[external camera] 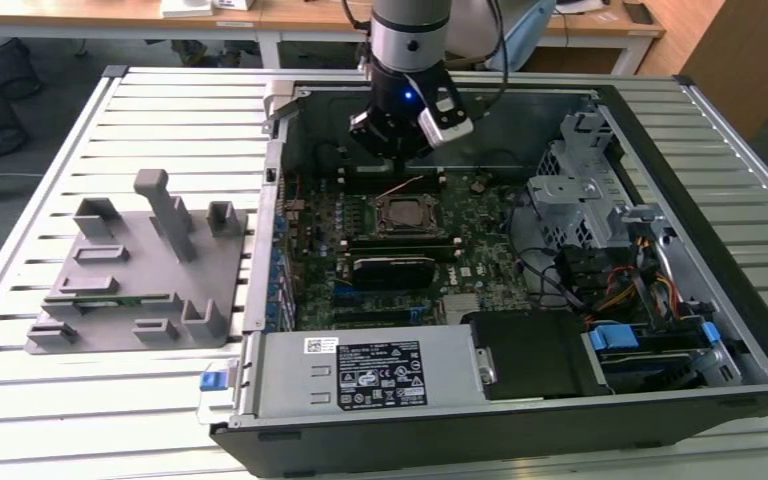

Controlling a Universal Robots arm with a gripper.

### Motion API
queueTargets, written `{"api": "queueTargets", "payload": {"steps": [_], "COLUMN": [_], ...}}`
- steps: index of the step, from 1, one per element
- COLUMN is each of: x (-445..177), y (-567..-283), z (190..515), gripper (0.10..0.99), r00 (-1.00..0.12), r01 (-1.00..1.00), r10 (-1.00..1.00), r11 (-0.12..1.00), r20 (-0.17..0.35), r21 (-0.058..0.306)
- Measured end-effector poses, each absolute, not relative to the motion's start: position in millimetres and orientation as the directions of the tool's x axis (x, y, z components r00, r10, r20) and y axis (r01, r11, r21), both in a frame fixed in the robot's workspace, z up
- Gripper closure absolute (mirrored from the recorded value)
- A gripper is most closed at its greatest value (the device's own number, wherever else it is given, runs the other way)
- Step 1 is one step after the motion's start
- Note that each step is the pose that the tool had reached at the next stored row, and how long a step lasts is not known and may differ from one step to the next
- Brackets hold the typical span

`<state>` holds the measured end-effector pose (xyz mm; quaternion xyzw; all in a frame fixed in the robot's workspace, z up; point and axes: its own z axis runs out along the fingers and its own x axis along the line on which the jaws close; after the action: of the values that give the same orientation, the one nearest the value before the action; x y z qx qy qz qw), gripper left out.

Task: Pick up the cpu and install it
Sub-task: 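Install the first cpu locking lever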

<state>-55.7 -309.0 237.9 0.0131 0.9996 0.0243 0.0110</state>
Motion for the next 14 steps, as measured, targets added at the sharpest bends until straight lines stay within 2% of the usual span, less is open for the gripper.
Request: {"api": "queueTargets", "payload": {"steps": [14], "x": [-44.2], "y": [-305.7], "z": [229.0], "gripper": [0.976], "r00": [-1.0], "r01": [0.002], "r10": [0.003], "r11": [0.999], "r20": [-0.021], "r21": [0.049]}}
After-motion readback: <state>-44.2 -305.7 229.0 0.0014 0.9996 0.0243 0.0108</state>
